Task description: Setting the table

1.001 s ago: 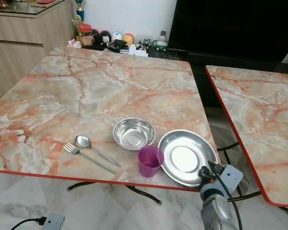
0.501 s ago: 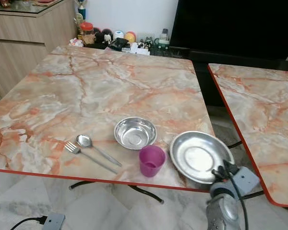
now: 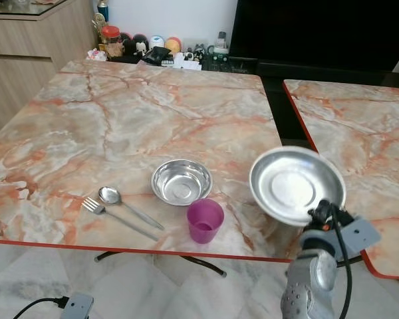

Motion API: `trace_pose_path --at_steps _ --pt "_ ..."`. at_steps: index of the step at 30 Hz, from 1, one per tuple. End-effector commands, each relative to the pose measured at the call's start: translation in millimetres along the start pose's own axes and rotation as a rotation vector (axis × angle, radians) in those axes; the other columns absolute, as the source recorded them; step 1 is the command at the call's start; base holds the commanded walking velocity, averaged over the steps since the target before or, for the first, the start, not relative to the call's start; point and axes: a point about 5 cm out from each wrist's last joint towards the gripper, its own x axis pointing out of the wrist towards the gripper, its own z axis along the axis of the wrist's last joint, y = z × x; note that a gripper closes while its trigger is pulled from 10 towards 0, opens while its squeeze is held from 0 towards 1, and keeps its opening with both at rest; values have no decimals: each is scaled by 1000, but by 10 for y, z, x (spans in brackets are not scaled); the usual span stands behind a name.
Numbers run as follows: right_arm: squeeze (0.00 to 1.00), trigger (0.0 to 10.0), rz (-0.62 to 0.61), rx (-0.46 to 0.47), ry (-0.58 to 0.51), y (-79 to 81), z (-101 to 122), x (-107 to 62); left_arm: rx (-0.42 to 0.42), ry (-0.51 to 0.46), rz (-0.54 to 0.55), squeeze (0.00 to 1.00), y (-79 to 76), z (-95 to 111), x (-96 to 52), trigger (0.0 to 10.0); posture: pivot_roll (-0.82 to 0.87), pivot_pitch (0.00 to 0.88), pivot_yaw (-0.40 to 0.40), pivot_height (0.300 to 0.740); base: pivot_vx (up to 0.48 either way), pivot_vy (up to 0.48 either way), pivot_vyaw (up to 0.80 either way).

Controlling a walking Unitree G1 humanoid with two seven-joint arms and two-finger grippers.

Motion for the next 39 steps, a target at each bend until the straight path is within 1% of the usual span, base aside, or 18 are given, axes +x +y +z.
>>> trace_pose_path --at_steps 1,3,5,7,12,16,18,21,22,26,31,32,35,39 --pt "0 10000 16 -6 -40 -11 83 8 23 29 2 0 -18 -80 -21 10000 88 118 -68 740 0 0 0" --pt "0 10000 23 -12 -39 -6 79 7 27 33 6 0 -14 -87 -23 10000 88 118 -68 740 0 0 0" --pt "0 10000 31 -10 -41 -1 58 -16 -6 34 24 0 24 -116 -40 10000 86 121 -68 740 0 0 0" --pt "0 10000 36 -5 -47 1 61 -19 -15 34 34 0 47 -123 -46 10000 86 121 -67 740 0 0 0" --pt "0 10000 56 -2 -53 7 80 -22 -12 33 96 0 203 -164 -92 10000 84 119 -68 740 0 0 0" --pt "0 10000 64 -1 -60 3 99 -15 -29 -5 162 0 390 -164 -150 10000 90 120 -68 740 0 0 0" --pt "0 10000 65 -1 -60 1 100 -13 -31 -10 169 0 413 -162 -157 10000 92 119 -69 740 0 0 0" --pt "0 10000 68 0 -63 -3 102 -7 -30 -29 181 0 529 -168 -204 10000 95 118 -69 740 0 0 0" --pt "0 10000 71 6 -70 -1 112 -7 -24 -28 180 0 544 -181 -216 10000 95 118 -69 740 0 0 0" --pt "0 10000 64 29 -78 -16 134 1 -12 -19 185 0 543 -208 -226 10000 89 117 -68 740 0 -230 0" --pt "0 10000 66 28 -81 -13 141 0 -10 -18 188 0 518 -219 -224 10000 85 117 -67 740 0 -414 0" --pt "0 10000 68 29 -82 -10 142 0 -11 -20 181 0 478 -219 -213 10000 84 118 -68 740 0 -431 0" --pt "0 10000 69 29 -82 -8 146 8 -17 -27 172 0 429 -205 -196 10000 80 119 -71 740 0 -431 0" --pt "0 10000 75 30 -87 3 163 18 -20 -31 157 0 396 -204 -189 10000 73 118 -68 740 0 -431 0"
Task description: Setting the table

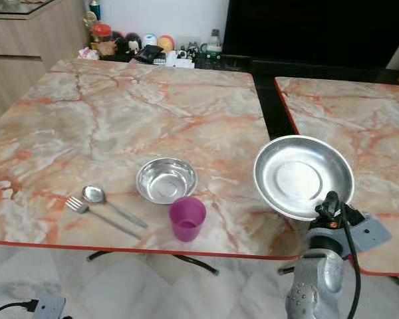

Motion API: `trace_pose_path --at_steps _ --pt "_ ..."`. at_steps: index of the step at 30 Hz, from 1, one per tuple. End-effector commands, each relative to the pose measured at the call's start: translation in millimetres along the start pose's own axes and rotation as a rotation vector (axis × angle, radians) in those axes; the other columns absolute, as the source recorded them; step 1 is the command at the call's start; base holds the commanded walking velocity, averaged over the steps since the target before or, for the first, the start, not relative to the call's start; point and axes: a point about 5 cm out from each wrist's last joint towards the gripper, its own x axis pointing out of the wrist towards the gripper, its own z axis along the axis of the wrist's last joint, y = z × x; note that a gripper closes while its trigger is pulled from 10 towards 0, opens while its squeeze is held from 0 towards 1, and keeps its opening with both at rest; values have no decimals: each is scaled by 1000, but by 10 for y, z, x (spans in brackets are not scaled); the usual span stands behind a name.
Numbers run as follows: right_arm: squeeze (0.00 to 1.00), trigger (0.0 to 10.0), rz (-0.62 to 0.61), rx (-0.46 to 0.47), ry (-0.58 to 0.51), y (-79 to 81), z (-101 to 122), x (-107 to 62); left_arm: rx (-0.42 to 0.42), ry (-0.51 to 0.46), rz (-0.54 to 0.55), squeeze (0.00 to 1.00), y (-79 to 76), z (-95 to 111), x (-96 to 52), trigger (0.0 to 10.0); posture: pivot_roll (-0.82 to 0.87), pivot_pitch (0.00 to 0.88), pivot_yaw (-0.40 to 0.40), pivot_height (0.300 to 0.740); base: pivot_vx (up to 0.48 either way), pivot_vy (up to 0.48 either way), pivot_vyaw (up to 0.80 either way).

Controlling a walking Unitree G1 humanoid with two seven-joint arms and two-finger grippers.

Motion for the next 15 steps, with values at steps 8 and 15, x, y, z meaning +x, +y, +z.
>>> trace_pose_path --at_steps 8,15 --pt "0 10000 20 -1 -31 37 67 8 12 38 -14 0 -13 -116 -47 10000 72 121 -63 740 0 -430 0" --pt "0 10000 17 -1 -30 34 60 10 13 45 -14 0 0 -134 -55 10000 71 118 -62 740 0 -428 0"
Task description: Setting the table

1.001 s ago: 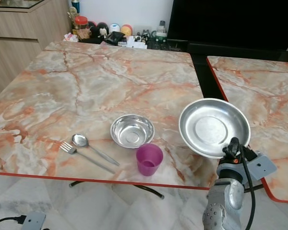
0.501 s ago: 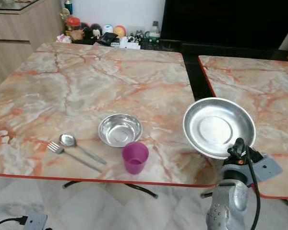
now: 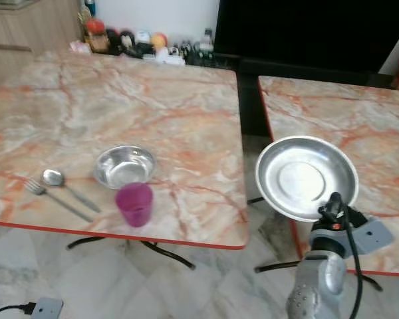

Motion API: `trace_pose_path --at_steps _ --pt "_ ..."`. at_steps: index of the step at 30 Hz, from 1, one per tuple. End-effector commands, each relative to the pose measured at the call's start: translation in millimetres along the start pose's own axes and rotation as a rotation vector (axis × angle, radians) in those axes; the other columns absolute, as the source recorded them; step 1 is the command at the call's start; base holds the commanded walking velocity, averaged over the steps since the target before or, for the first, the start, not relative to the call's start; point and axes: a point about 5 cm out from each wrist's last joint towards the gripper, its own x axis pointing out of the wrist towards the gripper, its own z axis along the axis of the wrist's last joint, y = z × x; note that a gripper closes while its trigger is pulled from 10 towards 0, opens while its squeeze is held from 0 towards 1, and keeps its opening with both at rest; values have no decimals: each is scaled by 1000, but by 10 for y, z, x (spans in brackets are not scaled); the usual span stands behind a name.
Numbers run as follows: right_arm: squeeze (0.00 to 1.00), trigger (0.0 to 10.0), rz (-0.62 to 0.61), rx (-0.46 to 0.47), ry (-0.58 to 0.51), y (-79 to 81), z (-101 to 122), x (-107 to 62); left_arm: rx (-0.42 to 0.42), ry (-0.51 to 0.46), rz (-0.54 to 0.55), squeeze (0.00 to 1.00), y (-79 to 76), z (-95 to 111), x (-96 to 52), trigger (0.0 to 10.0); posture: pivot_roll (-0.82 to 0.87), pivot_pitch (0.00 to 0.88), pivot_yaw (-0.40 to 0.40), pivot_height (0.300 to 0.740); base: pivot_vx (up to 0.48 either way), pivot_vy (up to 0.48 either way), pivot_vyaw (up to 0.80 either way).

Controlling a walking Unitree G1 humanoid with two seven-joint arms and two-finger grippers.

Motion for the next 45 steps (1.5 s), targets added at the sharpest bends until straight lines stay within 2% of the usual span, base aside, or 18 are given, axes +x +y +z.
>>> trace_pose_path --at_steps 1,32,45 --pt "0 10000 -6 -1 -31 -28 77 17 8 20 -10 0 -21 -52 -17 10000 71 118 -62 740 0 -428 0" --pt "0 10000 -26 -3 -45 -54 108 40 4 24 -27 0 -49 -68 -22 10000 63 119 -62 740 0 -426 0" --pt "0 10000 -100 12 -43 -158 102 -7 2 26 -30 0 -62 -75 -24 10000 61 123 -64 740 0 -66 0"
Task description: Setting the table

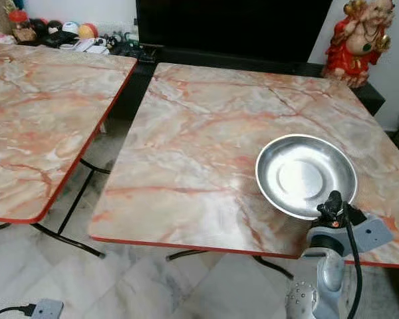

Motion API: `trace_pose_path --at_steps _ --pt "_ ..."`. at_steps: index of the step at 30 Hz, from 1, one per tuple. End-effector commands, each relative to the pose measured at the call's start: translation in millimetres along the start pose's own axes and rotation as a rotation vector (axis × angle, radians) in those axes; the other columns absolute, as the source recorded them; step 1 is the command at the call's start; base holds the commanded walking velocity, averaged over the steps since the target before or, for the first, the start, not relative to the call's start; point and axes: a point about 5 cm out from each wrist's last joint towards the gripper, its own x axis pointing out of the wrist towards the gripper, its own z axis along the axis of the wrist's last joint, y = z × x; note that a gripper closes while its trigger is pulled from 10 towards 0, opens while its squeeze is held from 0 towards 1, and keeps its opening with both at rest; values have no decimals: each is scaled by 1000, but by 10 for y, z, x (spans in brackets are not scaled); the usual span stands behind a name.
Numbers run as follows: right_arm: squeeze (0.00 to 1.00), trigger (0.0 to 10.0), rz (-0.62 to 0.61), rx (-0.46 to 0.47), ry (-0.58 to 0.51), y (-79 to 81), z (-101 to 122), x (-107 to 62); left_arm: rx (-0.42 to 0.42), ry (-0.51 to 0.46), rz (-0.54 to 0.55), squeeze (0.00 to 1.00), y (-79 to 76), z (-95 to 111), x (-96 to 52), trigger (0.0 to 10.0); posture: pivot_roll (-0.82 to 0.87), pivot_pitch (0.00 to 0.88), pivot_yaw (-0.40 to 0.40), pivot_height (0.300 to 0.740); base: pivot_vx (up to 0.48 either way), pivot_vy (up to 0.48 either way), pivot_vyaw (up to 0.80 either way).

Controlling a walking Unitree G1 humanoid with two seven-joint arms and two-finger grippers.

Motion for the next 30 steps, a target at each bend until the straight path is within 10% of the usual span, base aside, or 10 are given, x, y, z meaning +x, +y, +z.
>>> trace_pose_path --at_steps 1,30 --pt "0 10000 -9 22 -26 10 58 13 10 29 -3 0 10 -79 -31 10000 62 123 -64 740 0 0 0" --pt "0 10000 -164 31 189 -155 -326 -226 19 30 -8 0 0 -89 -36 10000 64 128 -72 740 0 0 0"
